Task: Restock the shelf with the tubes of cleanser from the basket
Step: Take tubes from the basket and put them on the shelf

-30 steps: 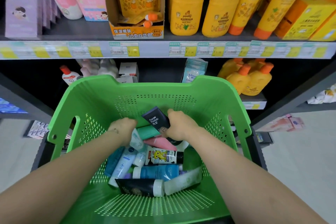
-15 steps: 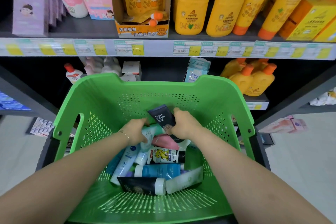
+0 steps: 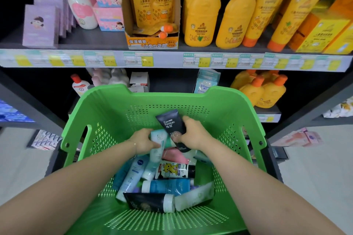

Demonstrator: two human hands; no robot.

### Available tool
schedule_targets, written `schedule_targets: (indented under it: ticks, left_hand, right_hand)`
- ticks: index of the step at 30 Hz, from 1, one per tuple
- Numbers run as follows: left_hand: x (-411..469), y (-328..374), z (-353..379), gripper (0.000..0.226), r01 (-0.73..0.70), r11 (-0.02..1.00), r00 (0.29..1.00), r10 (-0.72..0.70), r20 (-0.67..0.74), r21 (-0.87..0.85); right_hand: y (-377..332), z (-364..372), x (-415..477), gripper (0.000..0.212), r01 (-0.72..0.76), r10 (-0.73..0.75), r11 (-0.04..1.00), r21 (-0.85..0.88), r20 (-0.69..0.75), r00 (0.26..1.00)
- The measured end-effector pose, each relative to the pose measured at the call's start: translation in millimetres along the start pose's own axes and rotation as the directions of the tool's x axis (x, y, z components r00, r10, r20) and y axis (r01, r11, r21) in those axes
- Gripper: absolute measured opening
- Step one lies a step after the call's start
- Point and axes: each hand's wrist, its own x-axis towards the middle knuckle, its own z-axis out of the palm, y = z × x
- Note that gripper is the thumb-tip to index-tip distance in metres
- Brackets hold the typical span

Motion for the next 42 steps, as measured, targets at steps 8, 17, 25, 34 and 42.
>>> schedule_targets:
  ticks: [8,17,25,34,42]
  left_hand:
    - [-30.2,28.1,-41.6,0.024,-0.103,0.965,0.989,0.073,-0.130,-0.242]
    - [-76.8,54.6,-78.5,0.021,-0.250,0.830,0.960,0.145,-0.240,-0.498]
    - [-113.1,78.2,-112.0,0.022,-0.440,0.750,0.889,0.287,-0.356,-0.493]
    - [-148.9,120.6,-159.6,0.018,-0.559,0.675,0.823,0.379,-0.424,-0.481]
    - [-175.2,164.7,-197.0,0.019,-0.606,0.620,0.793,0.428,-0.434,-0.498]
  right_hand:
    - [-22.5,-16.0,-3.7,0.042,0.067,-0.056,0.964,0.256,-0.051,0.997]
    - [-50.7,-38.3,-23.1,0.039,0.215,-0.210,0.923,0.321,-0.048,0.976]
    - [-86.5,-69.1,-51.8,0.040,0.267,-0.246,0.863,0.428,-0.105,0.964]
    - [-152.5,-122.8,-89.3,0.041,0.348,-0.286,0.844,0.408,-0.206,0.936]
    - [-197.6,-168.3,-105.9,0.025,0.447,-0.347,0.821,0.355,-0.312,0.884]
